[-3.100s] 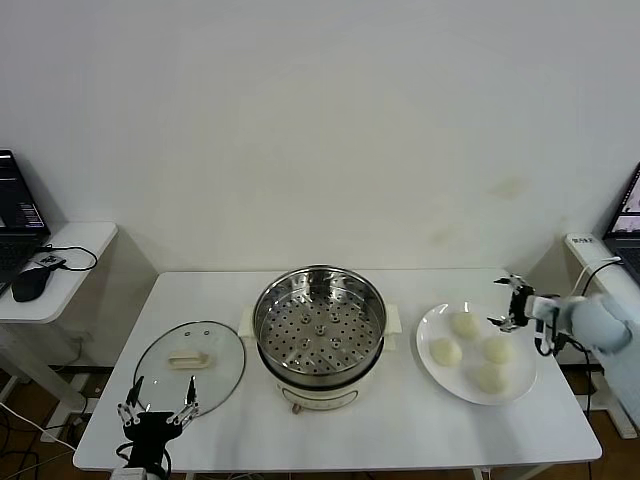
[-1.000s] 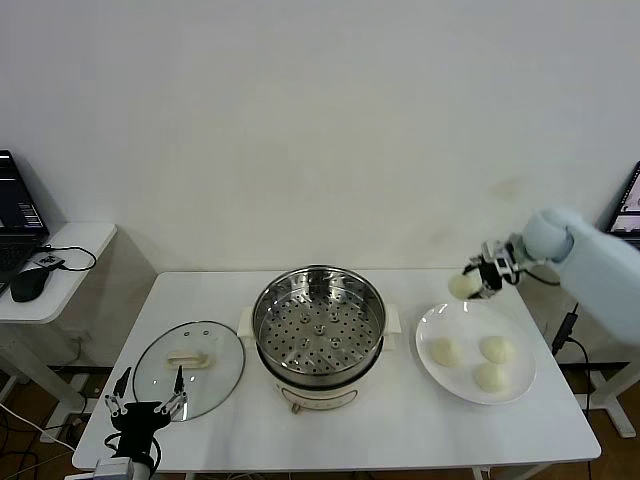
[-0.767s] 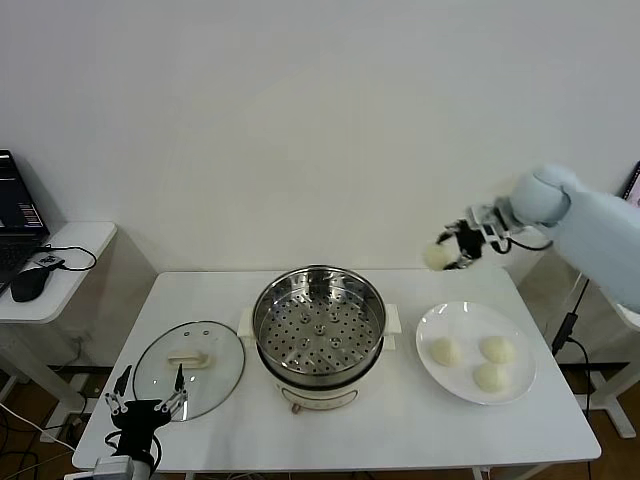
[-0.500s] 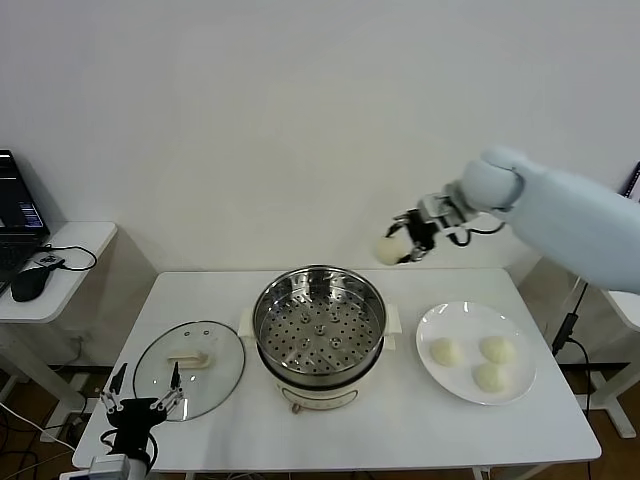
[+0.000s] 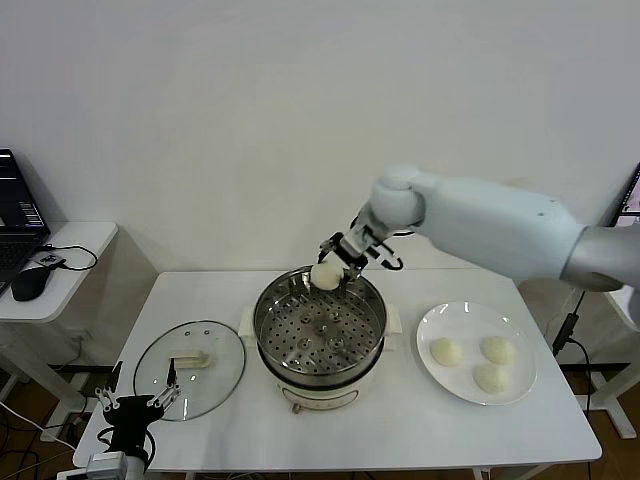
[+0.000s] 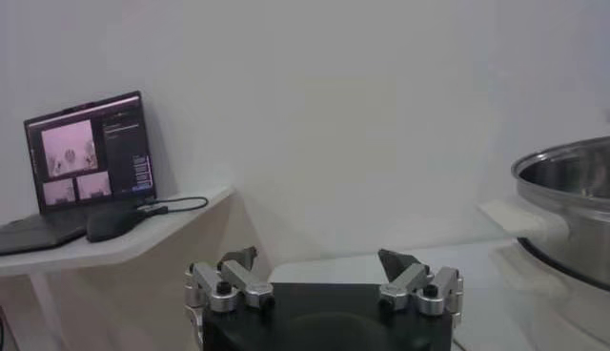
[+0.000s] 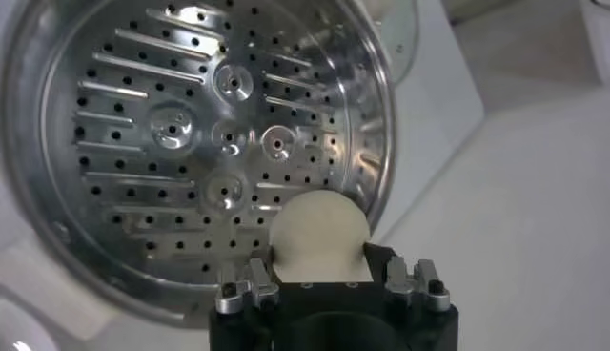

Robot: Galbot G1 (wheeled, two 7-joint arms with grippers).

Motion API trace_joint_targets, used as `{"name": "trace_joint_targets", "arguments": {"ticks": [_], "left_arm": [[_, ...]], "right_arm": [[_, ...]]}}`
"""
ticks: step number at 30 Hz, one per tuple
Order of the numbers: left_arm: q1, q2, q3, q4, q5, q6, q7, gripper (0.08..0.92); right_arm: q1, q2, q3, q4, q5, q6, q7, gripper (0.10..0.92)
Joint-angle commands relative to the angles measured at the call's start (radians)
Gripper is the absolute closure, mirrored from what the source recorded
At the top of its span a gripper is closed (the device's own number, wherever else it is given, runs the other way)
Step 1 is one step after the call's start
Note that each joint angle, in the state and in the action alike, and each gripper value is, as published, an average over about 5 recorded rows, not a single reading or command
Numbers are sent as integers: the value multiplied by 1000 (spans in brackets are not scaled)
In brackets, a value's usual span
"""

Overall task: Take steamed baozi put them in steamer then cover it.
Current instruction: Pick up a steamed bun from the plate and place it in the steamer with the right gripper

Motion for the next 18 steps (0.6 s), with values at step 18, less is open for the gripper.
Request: {"name": "trace_joint_targets", "arguments": {"ticks": [18], "left_arm": [[-5, -2, 0, 6, 1, -1, -2, 177]], "right_arm": [[-117, 123, -20, -139, -364, 233, 124, 390]]}}
